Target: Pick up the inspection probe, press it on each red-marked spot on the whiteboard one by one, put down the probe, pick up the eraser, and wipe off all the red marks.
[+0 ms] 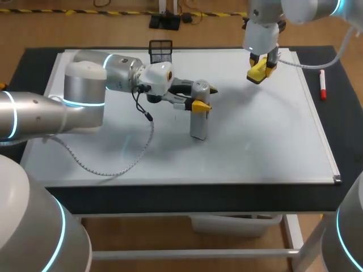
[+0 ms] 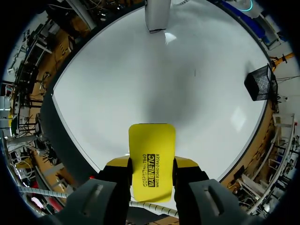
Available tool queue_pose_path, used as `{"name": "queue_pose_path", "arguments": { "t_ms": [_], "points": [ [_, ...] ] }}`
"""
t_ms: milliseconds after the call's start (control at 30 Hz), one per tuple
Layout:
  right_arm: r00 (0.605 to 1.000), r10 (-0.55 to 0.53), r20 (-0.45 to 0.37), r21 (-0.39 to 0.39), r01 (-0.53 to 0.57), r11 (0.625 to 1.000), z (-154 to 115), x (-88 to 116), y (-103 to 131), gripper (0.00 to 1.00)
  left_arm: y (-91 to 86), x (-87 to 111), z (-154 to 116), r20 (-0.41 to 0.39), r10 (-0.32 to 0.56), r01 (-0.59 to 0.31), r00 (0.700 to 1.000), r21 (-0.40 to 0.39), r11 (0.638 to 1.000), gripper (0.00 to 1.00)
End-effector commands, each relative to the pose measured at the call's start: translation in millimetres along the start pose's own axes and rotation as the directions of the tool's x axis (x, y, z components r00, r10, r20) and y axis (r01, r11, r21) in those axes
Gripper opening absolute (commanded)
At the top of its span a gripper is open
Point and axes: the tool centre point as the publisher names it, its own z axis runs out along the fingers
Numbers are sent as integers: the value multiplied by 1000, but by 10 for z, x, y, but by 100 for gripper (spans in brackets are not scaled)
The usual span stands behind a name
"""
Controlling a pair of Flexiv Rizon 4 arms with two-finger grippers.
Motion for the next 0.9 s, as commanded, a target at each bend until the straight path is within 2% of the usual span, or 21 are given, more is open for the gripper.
{"name": "queue_pose_path", "arguments": {
  "t_ms": [33, 433, 567, 900],
  "points": [
    [1000, -1, -3, 2, 1, 1000, -12, 5, -5, 0, -152, 44, -84, 8, 19, -19, 1000, -13, 1000, 0],
    [1000, -1, -3, 2, 1, 1000, -12, 5, -5, 0, -405, -179, -593, 124, 61, -59, 990, -22, 998, 0],
    [1000, -1, -3, 2, 1, 1000, -12, 5, -5, 0, -448, -245, -808, 140, 74, -72, 987, -18, 997, 0],
    [1000, -1, -3, 2, 1, 1000, -12, 5, -5, 0, -545, -455, -1446, 246, 115, -101, 962, -68, 993, 0]
  ]
}}
